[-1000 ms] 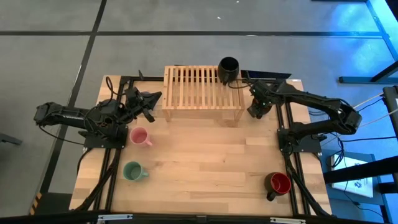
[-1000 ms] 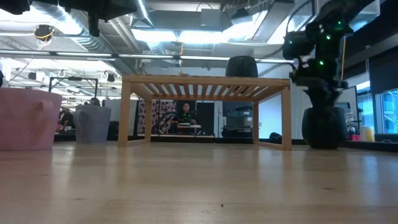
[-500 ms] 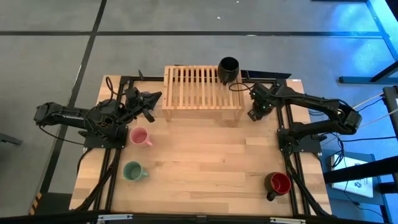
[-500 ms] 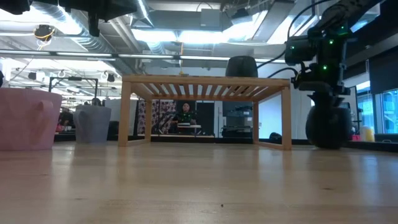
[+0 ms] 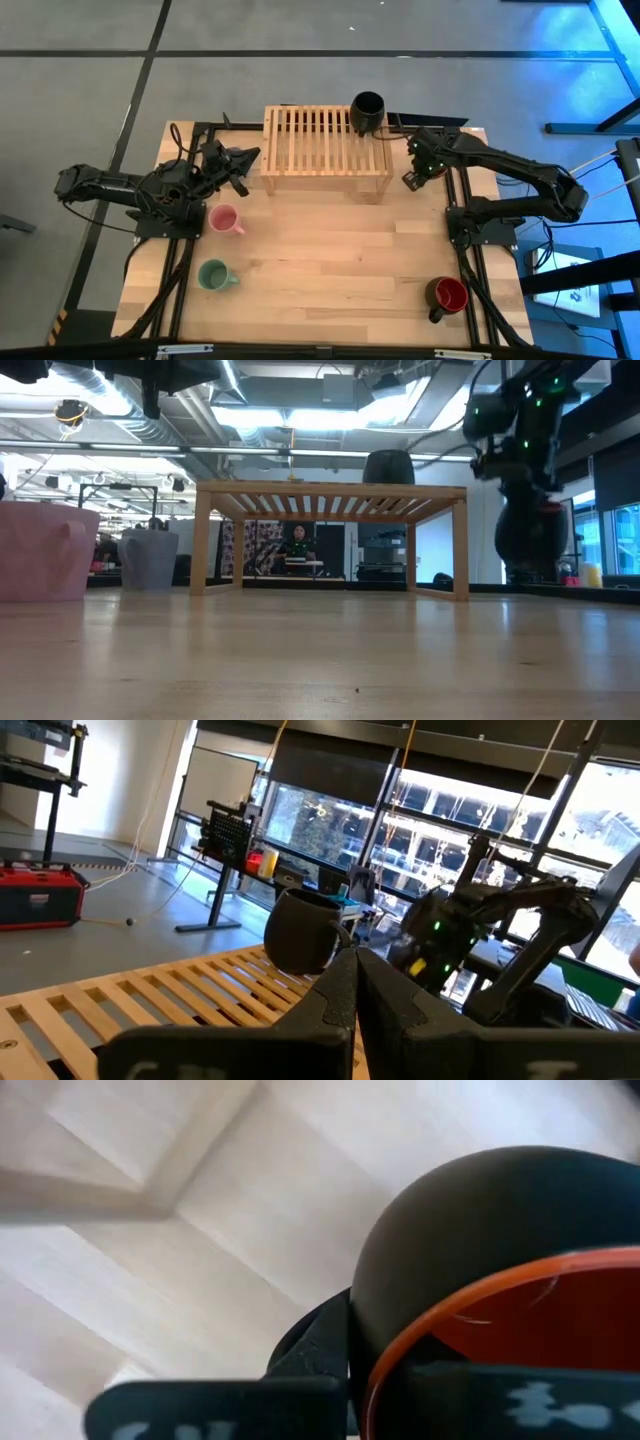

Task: Place coffee mugs
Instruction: Put the orange mug on the shelf

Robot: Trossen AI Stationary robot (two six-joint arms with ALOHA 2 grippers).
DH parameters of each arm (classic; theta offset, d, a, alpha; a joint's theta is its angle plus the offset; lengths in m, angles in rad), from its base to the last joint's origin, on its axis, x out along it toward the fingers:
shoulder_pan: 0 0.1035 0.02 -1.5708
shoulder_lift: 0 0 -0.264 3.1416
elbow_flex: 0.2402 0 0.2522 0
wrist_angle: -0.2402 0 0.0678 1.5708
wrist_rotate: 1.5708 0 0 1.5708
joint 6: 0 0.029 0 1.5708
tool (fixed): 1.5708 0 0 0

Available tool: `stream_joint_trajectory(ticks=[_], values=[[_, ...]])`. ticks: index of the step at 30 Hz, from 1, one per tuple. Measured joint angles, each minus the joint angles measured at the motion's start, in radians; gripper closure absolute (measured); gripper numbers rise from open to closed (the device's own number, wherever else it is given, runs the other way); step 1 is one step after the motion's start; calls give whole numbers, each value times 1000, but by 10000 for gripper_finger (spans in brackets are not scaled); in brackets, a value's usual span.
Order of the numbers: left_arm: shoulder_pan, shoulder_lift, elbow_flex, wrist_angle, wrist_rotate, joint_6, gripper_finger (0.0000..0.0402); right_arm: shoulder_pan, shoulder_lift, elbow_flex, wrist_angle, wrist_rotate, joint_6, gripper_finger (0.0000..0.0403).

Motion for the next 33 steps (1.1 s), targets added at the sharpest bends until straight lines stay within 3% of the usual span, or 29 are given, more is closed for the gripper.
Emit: stream_joint_trajectory(ticks=[10, 22, 33], values=[[0, 2, 0, -11, 0, 27, 401, 142, -40, 195, -171, 24, 25, 398], [0, 2, 0, -12, -18, 80, 401, 327, -30, 484, -225, 121, 58, 400], [27, 2, 0, -47, 33, 75, 401, 460, 175, 726, -226, 118, -11, 400]])
